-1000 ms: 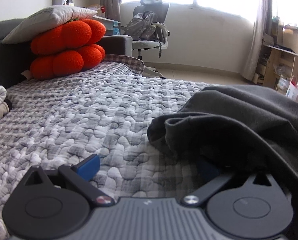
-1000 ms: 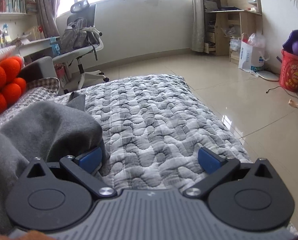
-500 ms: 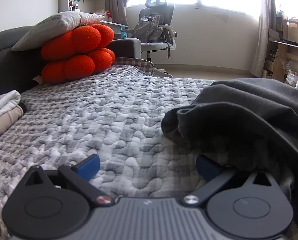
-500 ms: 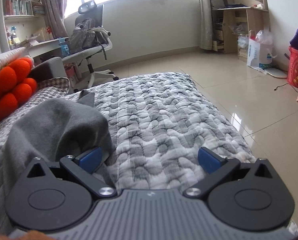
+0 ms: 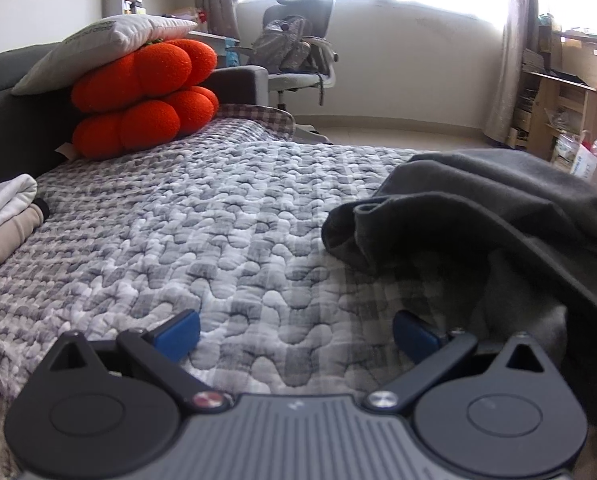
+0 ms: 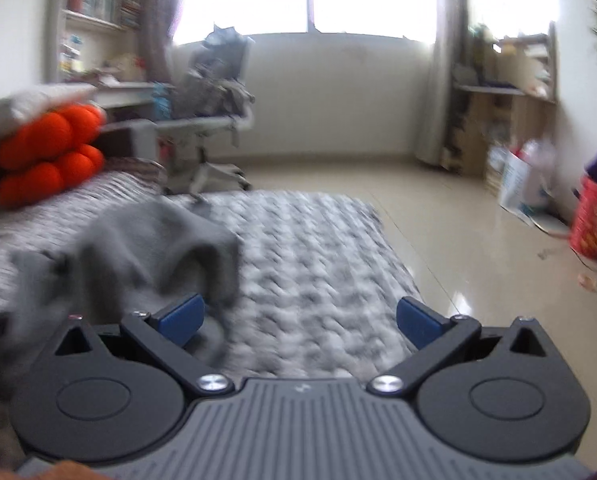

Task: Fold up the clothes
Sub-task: 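Move both open tools toward the crumpled dark grey T-shirt, then close the right tool on the crumpled grey T-shirt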

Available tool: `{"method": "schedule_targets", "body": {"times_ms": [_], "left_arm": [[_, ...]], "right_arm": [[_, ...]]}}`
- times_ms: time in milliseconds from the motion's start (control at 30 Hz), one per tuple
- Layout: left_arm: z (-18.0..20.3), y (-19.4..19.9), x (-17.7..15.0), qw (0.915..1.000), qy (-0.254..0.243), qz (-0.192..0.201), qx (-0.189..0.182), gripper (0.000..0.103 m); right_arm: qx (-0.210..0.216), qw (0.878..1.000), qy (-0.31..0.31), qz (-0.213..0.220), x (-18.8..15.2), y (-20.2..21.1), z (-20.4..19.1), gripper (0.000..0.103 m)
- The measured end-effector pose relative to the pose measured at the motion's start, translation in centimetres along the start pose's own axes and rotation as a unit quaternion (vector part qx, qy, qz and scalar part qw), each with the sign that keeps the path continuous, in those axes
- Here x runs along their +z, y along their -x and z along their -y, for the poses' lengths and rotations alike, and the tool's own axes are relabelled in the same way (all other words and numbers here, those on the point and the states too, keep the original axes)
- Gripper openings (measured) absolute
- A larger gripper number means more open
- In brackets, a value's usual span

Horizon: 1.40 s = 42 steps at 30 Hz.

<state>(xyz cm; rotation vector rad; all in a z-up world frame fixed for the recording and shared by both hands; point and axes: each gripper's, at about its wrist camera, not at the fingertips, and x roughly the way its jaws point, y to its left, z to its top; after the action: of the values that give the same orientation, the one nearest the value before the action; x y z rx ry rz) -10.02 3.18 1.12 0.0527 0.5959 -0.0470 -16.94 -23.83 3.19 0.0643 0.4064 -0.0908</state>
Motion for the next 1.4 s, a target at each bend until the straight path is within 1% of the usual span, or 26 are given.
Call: {"method": "schedule_targets", "body": {"times_ms": [100,233,333,400,467,533,600,633,700,733,767,800,833,933,1067,1167,1200,1267,1400], "left_arm": [[-0.2,1.7,0.8,0.9997,-0.003,0.025,-0.006,0.103],[0.4,3.1,1.5,0.9985,-0.037,0.038,-0.015,0.103],[0.7,2.9,1.2,0.9972,-0.068,0.031,0.006,0.103],[-0.1,2.6,1.2,0.9981,-0.058,0.019,0.013,0.103],[-0.7,2.5,1.2,0.999,-0.043,0.008,0.013,0.103],[-1.0,2.6,1.2,0.9994,-0.034,0.006,0.009,0.103],[-1.3,2.8,1.2,0.9995,-0.029,0.01,0.004,0.102],[-1.4,2.9,1.1,0.9996,-0.027,0.012,0.002,0.102],[-1.5,3.1,1.0,0.9995,-0.027,0.016,0.002,0.102],[-1.7,3.1,1.0,0.9995,-0.028,0.017,0.002,0.102],[-1.8,3.1,1.0,0.9995,-0.028,0.017,0.002,0.102],[-2.0,3.1,0.9,0.9994,-0.029,0.015,0.001,0.102],[-2.2,3.0,0.9,0.9994,-0.03,0.014,0.0,0.102],[-3.3,3.3,1.0,0.9994,-0.028,0.019,0.004,0.101],[-5.1,3.9,1.4,0.9994,-0.018,0.026,0.012,0.101],[-6.5,4.2,1.6,0.9996,-0.003,0.023,0.015,0.101],[-7.0,4.3,1.6,0.9996,0.002,0.023,0.016,0.101],[-7.0,4.4,1.4,0.9998,0.003,0.02,0.007,0.101],[-7.2,4.7,1.0,0.9998,0.005,0.016,-0.009,0.101]], "right_arm": [[0.053,0.998,0.011,0.023,1.0,2.4,-0.7,0.103],[0.151,0.988,0.026,-0.003,1.2,3.5,-2.2,0.103],[0.201,0.978,0.055,-0.013,0.8,4.3,-3.4,0.102],[0.234,0.969,0.074,-0.019,0.6,4.9,-4.2,0.098],[0.268,0.959,0.089,-0.026,0.3,5.4,-5.0,0.098],[0.299,0.949,0.084,-0.044,0.0,5.4,-5.3,0.093],[0.294,0.949,0.082,-0.076,-0.5,4.3,-5.9,0.075],[0.287,0.95,0.081,-0.092,-0.7,3.6,-6.2,0.071],[0.279,0.949,0.078,-0.123,-1.3,2.5,-6.8,0.048],[0.29,0.945,0.072,-0.131,-1.6,2.1,-7.0,0.042],[0.296,0.943,0.067,-0.138,-1.7,1.6,-7.2,0.027],[0.294,0.943,0.062,-0.142,-1.8,1.1,-7.4,0.002],[0.292,0.943,0.058,-0.147,-1.9,0.5,-7.6,0.0],[0.281,0.946,0.053,-0.153,-1.9,-0.6,-8.2,0.0],[0.331,0.933,0.027,-0.142,-1.4,-1.0,-9.0,0.0],[0.367,0.921,0.026,-0.128,-0.6,-0.9,-10.3,0.0],[0.369,0.921,0.028,-0.121,-0.2,-0.8,-10.4,0.0],[0.357,0.928,0.025,-0.1,0.7,-0.4,-9.9,0.0],[0.335,0.939,-0.01,-0.071,2.1,0.4,-6.9,0.005]]}}
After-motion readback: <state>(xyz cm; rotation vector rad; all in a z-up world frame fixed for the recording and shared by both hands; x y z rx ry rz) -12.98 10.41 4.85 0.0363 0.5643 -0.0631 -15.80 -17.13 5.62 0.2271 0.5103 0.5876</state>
